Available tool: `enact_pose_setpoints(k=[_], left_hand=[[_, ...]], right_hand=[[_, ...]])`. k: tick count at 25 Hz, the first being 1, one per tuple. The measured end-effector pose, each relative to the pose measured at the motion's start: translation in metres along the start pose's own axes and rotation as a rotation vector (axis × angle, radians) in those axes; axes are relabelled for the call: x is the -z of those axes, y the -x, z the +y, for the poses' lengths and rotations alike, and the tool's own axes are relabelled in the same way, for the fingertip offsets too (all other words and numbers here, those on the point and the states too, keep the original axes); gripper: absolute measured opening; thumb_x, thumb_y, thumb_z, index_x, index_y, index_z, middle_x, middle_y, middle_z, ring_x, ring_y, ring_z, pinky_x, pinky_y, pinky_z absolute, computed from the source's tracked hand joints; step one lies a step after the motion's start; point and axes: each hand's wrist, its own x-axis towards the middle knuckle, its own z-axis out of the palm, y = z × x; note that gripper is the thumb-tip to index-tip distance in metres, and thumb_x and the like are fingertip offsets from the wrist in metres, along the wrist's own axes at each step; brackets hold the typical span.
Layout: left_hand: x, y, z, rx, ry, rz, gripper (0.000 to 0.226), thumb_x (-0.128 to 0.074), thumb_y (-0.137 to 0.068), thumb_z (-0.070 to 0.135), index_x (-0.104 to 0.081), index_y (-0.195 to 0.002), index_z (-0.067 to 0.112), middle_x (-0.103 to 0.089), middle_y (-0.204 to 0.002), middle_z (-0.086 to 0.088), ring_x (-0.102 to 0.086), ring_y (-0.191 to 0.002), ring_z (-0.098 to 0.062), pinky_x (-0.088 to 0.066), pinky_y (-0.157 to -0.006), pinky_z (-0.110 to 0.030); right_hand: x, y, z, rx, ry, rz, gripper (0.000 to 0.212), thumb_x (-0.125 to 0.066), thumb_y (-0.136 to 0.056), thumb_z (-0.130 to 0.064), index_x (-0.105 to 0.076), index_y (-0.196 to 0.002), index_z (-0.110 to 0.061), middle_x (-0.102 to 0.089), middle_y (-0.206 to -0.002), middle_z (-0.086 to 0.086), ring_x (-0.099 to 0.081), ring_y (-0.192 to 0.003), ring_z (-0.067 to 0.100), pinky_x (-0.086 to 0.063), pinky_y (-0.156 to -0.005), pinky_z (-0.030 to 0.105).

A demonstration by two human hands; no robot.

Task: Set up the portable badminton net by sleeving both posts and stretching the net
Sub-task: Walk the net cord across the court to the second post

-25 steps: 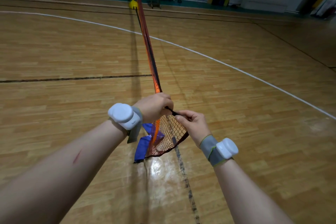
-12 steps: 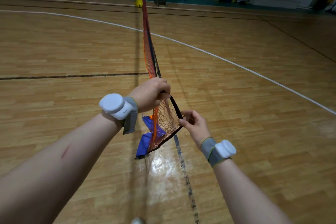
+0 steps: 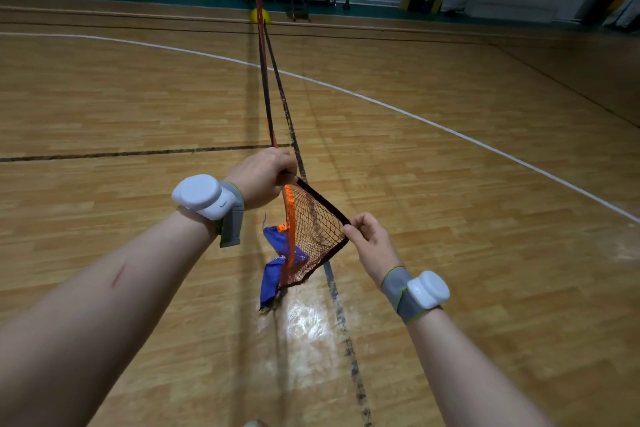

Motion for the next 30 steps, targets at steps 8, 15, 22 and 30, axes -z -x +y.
enact_pose_setpoints(k=[8,15,22,30], left_hand=[[-0.037,-0.006,0.031,0.053,0.005,-0.119,0.019,-0.051,-0.088,0.002,-0.066,-0.093,0.014,-0.057,-0.103,-0.001,-0.055,-0.103,-0.021,-0.043,-0.082,-0.028],[-0.078,0.023,0.103,-0.167,0.073,-0.132,0.030,-0.052,-0.087,0.007,-0.059,-0.115,0.016,-0.053,-0.127,0.001,-0.044,-0.122,-0.016,-0.039,-0.102,-0.033],[-0.065,0.040,0.103,-0.107,0.030,-0.169,0.019,-0.058,-0.088,0.023,-0.069,-0.100,0.013,-0.063,-0.102,-0.004,-0.051,-0.101,-0.019,-0.044,-0.086,-0.037],[-0.030,0.066,0.092,-0.114,0.022,-0.070,0.018,-0.056,-0.090,0.021,-0.069,-0.094,0.010,-0.062,-0.093,-0.006,-0.050,-0.096,-0.020,-0.042,-0.081,-0.034]], right_hand=[[0.033,0.027,-0.006,0.085,-0.043,-0.078,0.022,-0.065,-0.083,-0.003,-0.062,-0.070,-0.021,-0.052,-0.051,-0.017,-0.045,-0.050,-0.005,-0.038,-0.052,0.007],[0.047,0.048,0.010,0.099,-0.058,-0.080,0.024,-0.065,-0.082,-0.002,-0.064,-0.067,-0.022,-0.051,-0.046,-0.016,-0.042,-0.045,-0.004,-0.035,-0.048,0.008],[0.038,0.055,0.015,0.094,-0.067,-0.059,0.024,-0.066,-0.081,-0.006,-0.062,-0.068,-0.026,-0.053,-0.059,-0.016,-0.047,-0.058,-0.004,-0.039,-0.059,0.010],[0.008,0.064,0.018,0.056,-0.129,-0.065,0.022,-0.063,-0.084,-0.003,-0.055,-0.074,-0.022,-0.054,-0.069,-0.006,-0.051,-0.062,-0.004,-0.044,-0.063,0.008]])
